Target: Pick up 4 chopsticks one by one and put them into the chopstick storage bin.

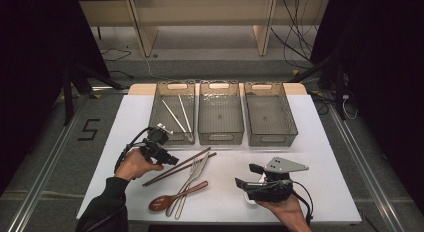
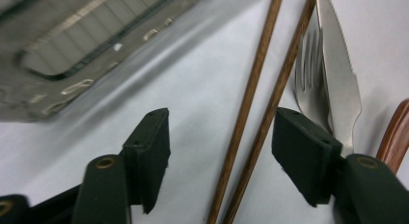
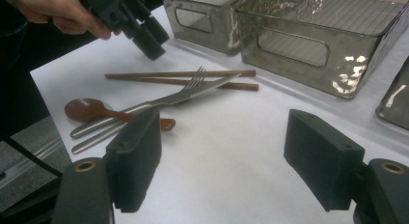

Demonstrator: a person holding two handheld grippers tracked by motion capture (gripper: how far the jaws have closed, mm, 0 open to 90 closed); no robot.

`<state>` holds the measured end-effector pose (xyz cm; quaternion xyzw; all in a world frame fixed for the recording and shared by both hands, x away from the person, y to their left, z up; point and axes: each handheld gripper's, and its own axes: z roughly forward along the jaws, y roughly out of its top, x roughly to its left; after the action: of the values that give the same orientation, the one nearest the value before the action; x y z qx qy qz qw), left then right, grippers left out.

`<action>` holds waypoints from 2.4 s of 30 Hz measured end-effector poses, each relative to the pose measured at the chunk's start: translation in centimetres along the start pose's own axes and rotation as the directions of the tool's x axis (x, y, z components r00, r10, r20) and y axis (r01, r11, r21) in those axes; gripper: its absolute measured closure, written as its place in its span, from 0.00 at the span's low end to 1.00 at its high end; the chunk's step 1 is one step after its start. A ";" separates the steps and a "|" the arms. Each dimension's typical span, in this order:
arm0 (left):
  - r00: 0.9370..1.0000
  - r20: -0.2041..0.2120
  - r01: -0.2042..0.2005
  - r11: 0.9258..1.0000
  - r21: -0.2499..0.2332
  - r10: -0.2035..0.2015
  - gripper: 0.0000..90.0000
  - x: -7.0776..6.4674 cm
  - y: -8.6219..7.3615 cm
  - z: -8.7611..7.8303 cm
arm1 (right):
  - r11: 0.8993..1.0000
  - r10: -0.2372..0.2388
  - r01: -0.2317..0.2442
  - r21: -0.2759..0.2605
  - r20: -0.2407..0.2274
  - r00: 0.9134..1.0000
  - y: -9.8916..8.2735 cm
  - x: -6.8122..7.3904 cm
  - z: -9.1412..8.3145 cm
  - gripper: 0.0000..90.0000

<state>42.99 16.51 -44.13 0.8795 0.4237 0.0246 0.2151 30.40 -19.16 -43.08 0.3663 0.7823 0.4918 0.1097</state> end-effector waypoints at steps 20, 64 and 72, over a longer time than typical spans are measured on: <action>0.991 -0.014 -0.130 0.985 0.115 0.132 0.74 -1.2 0.1 2.5 | 1.000 -0.002 0.002 0.002 -0.002 1.000 0.0 0.0 0.1 0.33; 0.955 -0.017 -0.290 0.946 0.145 0.296 0.94 -2.3 0.5 2.5 | 1.000 0.010 -0.010 0.003 0.000 1.000 0.0 -0.3 0.0 0.34; 0.946 -0.029 -0.318 0.939 0.128 0.324 0.94 -2.7 0.8 1.2 | 1.000 0.008 -0.008 0.002 -0.002 1.000 0.0 -0.3 0.0 0.34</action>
<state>42.12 13.64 -44.57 0.9474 0.2807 0.0550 0.1435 30.57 -19.36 -43.11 0.3692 0.7813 0.4918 0.1067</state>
